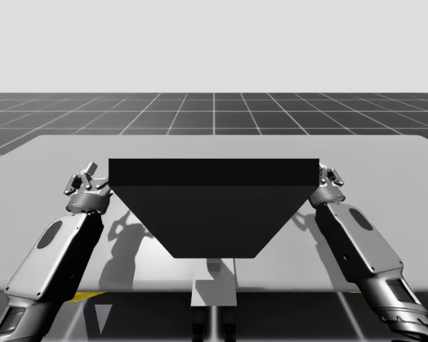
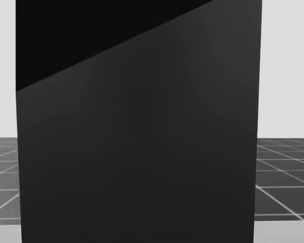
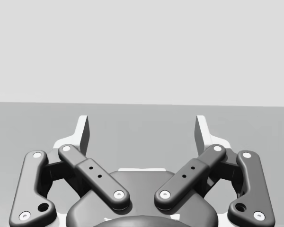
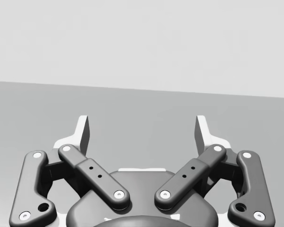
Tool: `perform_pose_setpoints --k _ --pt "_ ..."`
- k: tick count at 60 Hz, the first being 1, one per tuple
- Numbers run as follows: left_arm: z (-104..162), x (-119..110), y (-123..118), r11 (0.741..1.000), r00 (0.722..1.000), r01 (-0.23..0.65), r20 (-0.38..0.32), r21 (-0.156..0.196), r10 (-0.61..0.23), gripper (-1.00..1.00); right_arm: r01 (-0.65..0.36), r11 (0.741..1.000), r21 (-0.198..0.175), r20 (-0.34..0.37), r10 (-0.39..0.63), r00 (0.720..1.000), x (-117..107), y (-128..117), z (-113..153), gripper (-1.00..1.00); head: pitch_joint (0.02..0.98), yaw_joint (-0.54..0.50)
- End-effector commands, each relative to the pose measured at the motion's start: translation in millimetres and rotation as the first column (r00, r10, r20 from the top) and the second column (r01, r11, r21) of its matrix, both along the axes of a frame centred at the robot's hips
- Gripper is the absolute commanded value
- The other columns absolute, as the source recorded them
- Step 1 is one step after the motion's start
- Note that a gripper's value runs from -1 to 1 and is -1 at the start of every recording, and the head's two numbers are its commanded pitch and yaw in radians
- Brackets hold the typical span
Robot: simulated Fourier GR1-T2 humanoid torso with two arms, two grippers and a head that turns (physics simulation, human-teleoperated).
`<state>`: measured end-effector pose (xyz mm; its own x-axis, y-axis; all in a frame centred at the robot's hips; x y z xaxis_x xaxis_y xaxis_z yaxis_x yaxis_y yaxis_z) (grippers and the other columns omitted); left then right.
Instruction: Reach around the screen and pick up the object behind it.
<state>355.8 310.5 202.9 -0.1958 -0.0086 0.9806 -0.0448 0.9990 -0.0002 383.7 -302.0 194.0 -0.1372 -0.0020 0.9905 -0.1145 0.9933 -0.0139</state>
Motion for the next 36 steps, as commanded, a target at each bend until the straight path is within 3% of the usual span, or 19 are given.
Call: perform_pose_setpoints --k 1,7,11,15,18,21,24,27,34,36 --pt "-1 1 -1 1.0 1.0 0.006 -0.008 0.002 -0.006 -1.0 -0.01 1.0 -0.016 -0.005 0.01 1.0 -4 2 0 -1.0 0.075 -0.04" --pt "-2 0 -3 0.999 0.999 0.036 -0.029 -0.001 -0.036 -1.0 -0.07 0.997 -0.014 -0.001 0.07 0.998 -7 5 4 -1.0 0.076 -0.04" --pt "-1 -2 -6 0.997 0.996 0.074 -0.051 0.007 -0.074 -1.0 -0.141 0.989 -0.035 -0.037 0.14 0.989 -10 4 6 -1.0 0.078 -0.04" --pt "-1 -4 -9 0.993 0.99 0.116 -0.077 0.016 -0.114 -1.0 -0.201 0.98 -0.011 -0.054 0.2 0.978 -12 4 7 -1.0 0.079 -0.04" --pt "-1 -5 -9 0.99 0.986 0.139 -0.09 0.013 -0.138 -1.0 -0.245 0.969 -0.043 -0.059 0.242 0.968 -14 5 7 -1.0 0.081 -0.04" --pt "-1 -8 -10 0.982 0.976 0.189 -0.113 0.003 -0.188 -1.0 -0.314 0.948 -0.045 -0.076 0.311 0.947 -19 8 6 -1.0 0.082 -0.04" --pt "2 -11 -10 0.974 0.966 0.227 -0.124 -0.012 -0.227 -1.0 -0.367 0.927 -0.077 -0.087 0.36 0.929 -24 10 6 -1.0 0.084 -0.03" --pt "6 -18 -11 0.957 0.948 0.29 -0.131 -0.01 -0.289 -1.0 -0.435 0.899 -0.039 -0.087 0.431 0.898 -29 12 7 -1.0 0.085 -0.03" --pt "18 -36 -13 0.925 0.917 0.379 -0.141 0.023 -0.372 -1.0 -0.518 0.856 -0.012 -0.071 0.516 0.854 -38 13 14 -1.0 0.09 -0.04" --pt "20 -39 -13 0.914 0.906 0.405 -0.145 0.017 -0.398 -1.0 -0.532 0.847 -0.014 -0.062 0.53 0.846 -40 13 16 -1.0 0.09 -0.04"
